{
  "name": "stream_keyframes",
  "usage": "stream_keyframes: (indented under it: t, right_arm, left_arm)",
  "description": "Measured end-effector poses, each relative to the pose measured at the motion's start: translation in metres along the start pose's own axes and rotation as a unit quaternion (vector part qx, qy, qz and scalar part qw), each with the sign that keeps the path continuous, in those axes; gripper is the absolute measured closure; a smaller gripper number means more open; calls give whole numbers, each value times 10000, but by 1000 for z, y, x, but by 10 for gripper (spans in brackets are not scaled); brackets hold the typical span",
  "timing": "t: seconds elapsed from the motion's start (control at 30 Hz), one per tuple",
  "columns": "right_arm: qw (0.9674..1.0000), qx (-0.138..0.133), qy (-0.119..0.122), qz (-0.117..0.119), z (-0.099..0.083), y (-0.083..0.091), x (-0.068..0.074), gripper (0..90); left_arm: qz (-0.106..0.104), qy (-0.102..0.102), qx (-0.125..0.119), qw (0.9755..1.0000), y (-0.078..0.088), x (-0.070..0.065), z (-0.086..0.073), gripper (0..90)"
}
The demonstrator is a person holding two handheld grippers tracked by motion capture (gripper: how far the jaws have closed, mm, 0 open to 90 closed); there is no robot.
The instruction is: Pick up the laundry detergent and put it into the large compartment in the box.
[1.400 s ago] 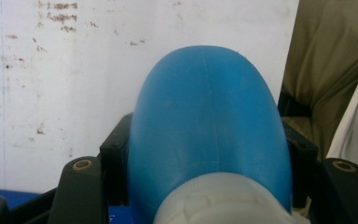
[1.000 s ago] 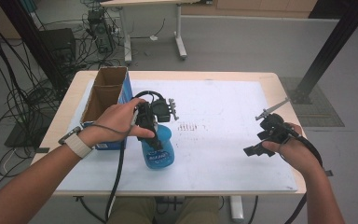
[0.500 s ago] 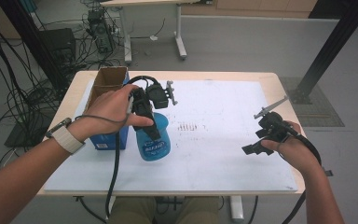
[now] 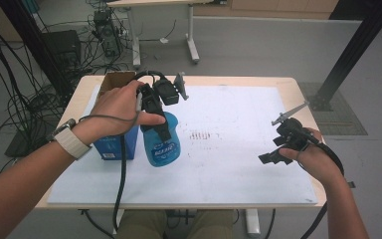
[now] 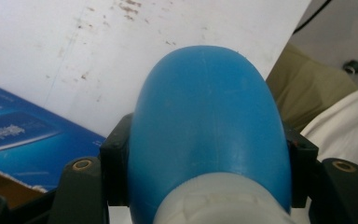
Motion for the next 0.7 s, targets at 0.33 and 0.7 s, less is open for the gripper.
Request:
stream_keyframes:
  t: [0.33,0.7]
  right_arm:
    - [10000,-51,53,-9,4,3,-1,103]
    - [9999,-118,45,-1,4,5,-4,103]
  left_arm:
    - [86,476,-21,9988,21,3,2,376]
    - [80,1091,-92,9940,45,11,3,376]
Point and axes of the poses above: each handheld gripper's, and its own axes: y roughly backward along the jaws, z roughly out of its top, x roughly to its left, the point moved 7 cm from there along -y, roughly forward along the jaws, and after that the axes turned 5 degrees about -z, right-handed, at the moved point
